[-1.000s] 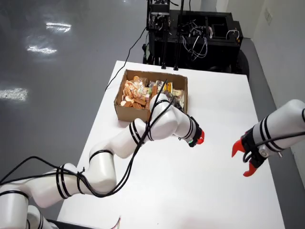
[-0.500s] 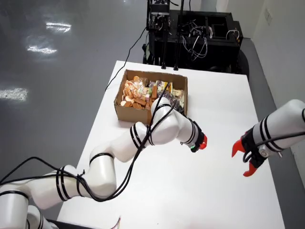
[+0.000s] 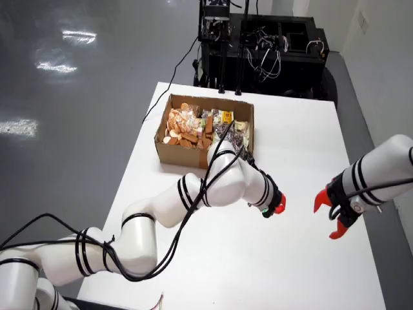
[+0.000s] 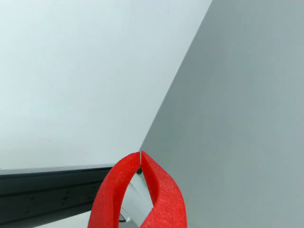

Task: Grasp a snack and put it in the bin.

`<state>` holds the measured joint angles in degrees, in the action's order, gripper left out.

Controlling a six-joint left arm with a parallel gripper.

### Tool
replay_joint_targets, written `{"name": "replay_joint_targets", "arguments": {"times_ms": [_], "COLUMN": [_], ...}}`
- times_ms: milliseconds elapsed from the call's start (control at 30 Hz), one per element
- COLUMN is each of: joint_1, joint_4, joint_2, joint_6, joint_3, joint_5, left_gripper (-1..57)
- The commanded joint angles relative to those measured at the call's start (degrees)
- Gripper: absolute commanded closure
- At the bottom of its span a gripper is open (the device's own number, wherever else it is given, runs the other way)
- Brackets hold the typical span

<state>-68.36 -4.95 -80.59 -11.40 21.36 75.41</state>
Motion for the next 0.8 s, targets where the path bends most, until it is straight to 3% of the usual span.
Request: {"name": "replay_joint_targets", "arguments": {"times_ms": [33, 800], "joint_1": [0.13, 3.48], "joint_4": [0.02, 0.03], "joint_2": [0.0, 0.0], "joint_6": [-0.09, 0.04], "joint_3": [0.0, 0.0], "joint_5": [0.0, 0.0], "left_gripper": [56.3, 56.3]}}
